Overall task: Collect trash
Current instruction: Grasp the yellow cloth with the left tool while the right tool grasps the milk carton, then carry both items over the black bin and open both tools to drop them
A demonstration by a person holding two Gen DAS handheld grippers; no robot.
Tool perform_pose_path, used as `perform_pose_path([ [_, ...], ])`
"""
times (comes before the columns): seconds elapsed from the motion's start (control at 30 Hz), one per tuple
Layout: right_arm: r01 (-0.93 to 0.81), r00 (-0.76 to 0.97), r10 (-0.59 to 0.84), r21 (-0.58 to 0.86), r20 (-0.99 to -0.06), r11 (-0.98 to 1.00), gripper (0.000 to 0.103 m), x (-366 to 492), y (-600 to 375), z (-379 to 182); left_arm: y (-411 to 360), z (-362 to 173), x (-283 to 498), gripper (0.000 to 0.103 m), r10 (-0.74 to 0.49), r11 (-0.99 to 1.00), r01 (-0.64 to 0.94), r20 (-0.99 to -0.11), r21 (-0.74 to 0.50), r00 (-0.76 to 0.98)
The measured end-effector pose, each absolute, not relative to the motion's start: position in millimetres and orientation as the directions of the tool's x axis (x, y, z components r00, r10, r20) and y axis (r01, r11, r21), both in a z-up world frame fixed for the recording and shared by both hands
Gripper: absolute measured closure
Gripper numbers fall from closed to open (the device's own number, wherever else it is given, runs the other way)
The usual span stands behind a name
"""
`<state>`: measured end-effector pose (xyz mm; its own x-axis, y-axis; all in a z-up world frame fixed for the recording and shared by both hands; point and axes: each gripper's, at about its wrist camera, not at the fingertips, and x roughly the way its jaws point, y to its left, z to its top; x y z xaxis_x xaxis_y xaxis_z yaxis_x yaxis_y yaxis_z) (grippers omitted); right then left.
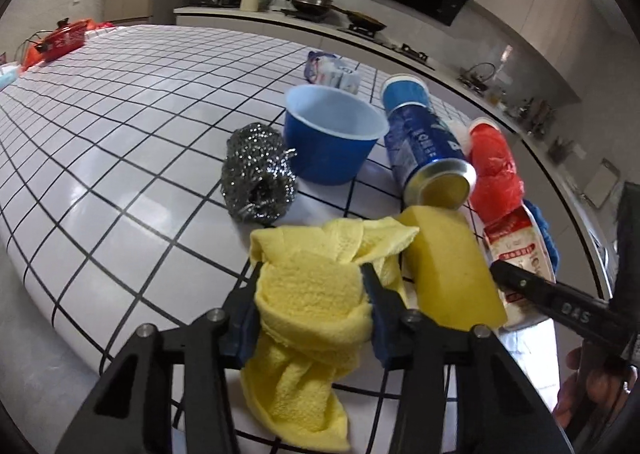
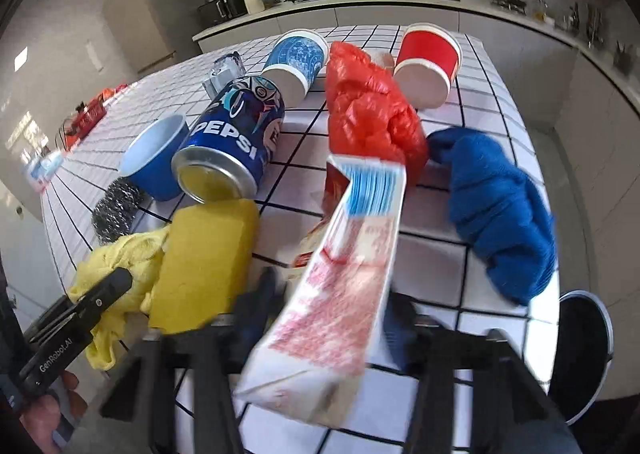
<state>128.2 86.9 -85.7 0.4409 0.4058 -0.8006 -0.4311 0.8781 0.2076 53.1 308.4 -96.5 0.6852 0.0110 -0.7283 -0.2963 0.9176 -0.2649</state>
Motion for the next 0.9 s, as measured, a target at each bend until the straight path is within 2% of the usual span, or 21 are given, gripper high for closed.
perform_pose_path([
  [0.5,-0.440,0.518,0.452,0.228,-0.726,0.869,0.069,110.5,81.1,-54.0,305.2,-61.7,48.6,0.064,-0.013,0.940,-0.218,-0.666,-0.262,0.746],
  [0.7,-0.438,0.563,0.471,0.238,-0.679,0.867,0.069,102.8,52.8,-25.6,280.2,-44.6,57.5,0.064,-0.038,0.953,-0.167,-0.646,-0.254,0.762],
  [0.9,-0.392,0.613,0.432,0.221,-0.661,0.893,0.069,96.9,-1.2,-7.6,239.3,-35.4,65.3,0.064,-0.090,0.964,-0.092,-0.629,-0.251,0.772],
])
